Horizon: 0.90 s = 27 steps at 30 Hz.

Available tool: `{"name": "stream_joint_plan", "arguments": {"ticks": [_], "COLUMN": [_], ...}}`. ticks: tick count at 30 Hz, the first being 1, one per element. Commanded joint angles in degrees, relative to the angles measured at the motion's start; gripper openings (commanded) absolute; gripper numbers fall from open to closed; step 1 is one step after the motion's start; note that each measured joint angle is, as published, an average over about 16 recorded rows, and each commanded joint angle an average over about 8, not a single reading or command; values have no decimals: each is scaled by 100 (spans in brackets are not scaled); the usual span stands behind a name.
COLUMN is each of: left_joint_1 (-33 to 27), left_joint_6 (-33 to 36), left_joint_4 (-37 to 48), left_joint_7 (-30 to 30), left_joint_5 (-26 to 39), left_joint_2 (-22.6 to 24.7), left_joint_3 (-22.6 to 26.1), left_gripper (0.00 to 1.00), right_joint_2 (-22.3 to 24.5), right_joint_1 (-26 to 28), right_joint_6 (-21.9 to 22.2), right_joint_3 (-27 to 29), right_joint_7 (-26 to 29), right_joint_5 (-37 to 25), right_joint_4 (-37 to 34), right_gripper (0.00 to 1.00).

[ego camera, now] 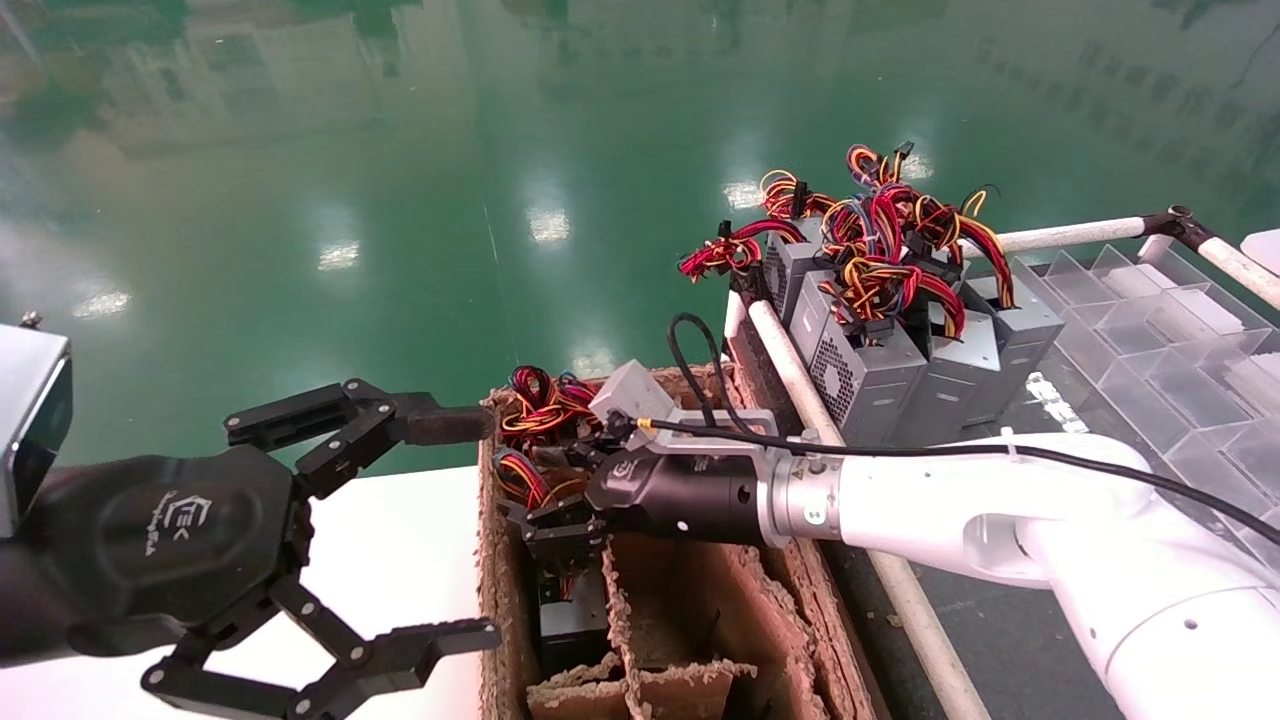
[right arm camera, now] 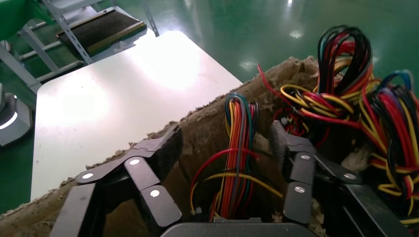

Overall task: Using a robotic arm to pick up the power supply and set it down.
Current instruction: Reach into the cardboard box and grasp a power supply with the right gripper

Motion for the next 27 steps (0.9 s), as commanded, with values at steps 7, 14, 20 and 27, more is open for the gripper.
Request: {"name": "stream_joint_plan", "arguments": {"ticks": [7,14,20,27], "left_joint_1": [0,0,-1,-1], "left_joint_6": [0,-1,-1,-1], "left_joint_4": [0,0,0,0], "left_joint_7": [0,1,1,2], "left_joint_5": [-1,-1,-2,-2], "left_joint_2": [0,-1,-1,-1], "left_joint_3": [1,2,3,3], "left_gripper": [100,100,100,100], "right_joint_2": [-6,-4,-3,12], "right_joint_1": [28,72,101,124], "right_joint_6": [58,113,160,134], "right_joint_3": [-215,-408,-565,-690], "right_joint_7": [-45,-76,-92,-105], "right_joint_5": [202,353,481,678], "right_joint_4": [-101,-117,-128,-181], "right_gripper": [0,0,0,0]}}
